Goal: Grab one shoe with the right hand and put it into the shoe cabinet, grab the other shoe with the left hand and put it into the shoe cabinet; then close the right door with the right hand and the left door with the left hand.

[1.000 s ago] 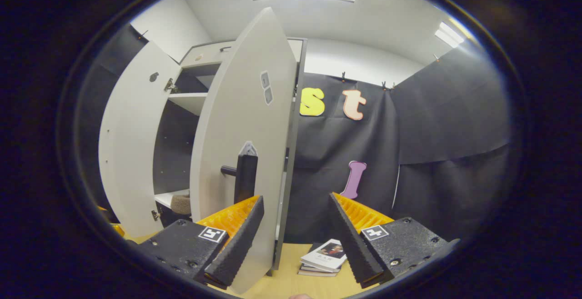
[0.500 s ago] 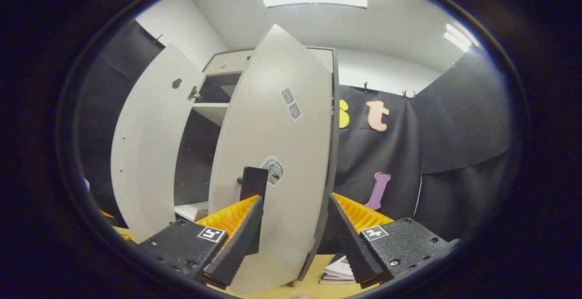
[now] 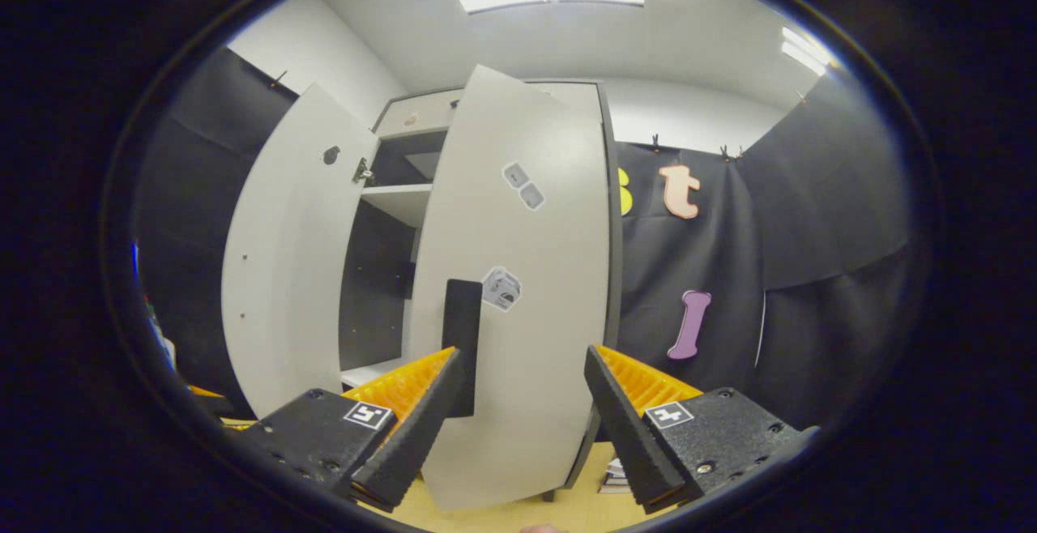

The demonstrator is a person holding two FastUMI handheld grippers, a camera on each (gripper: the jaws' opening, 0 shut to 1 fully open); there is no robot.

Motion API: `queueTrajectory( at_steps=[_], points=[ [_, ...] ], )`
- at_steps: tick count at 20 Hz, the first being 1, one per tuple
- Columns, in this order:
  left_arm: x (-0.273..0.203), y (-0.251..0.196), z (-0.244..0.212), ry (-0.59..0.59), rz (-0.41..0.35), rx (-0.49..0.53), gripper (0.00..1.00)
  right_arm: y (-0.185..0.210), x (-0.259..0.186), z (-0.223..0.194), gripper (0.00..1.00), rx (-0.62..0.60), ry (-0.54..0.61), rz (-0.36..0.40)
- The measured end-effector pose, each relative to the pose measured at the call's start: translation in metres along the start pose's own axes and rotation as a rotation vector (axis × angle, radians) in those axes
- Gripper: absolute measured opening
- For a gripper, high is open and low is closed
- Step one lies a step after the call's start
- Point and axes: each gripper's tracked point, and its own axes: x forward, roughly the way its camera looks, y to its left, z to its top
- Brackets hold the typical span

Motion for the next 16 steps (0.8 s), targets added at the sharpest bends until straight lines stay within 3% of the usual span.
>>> queueTrajectory(
  at_steps=[2, 3, 4, 8, 9, 10, 16],
  points=[
    [0.001, -0.001, 0.004, -0.011, -0.004, -0.005, 0.95, 0.001, -0.019, -0.013, 0.99, 0.025, 0.019, -0.01],
    [0.001, -0.002, 0.005, -0.012, -0.006, -0.005, 0.99, 0.0, -0.028, -0.021, 0.99, 0.027, 0.025, -0.022],
    [0.002, -0.003, 0.005, -0.015, -0.009, -0.006, 0.95, 0.0, -0.038, -0.027, 0.98, 0.021, 0.023, -0.034],
    [0.005, -0.011, -0.001, 0.005, -0.03, -0.016, 0.95, 0.002, -0.078, -0.06, 0.98, 0.048, 0.045, -0.1],
    [0.006, -0.013, -0.001, 0.008, -0.035, -0.017, 0.99, 0.003, -0.087, -0.071, 0.99, 0.07, 0.058, -0.108],
    [0.005, -0.016, -0.001, 0.007, -0.04, -0.017, 0.95, 0.004, -0.095, -0.081, 0.99, 0.094, 0.066, -0.12],
    [0.007, -0.029, -0.001, 0.009, -0.074, -0.018, 0.95, -0.016, -0.138, -0.132, 0.98, 0.108, 0.113, -0.235]
  ],
)
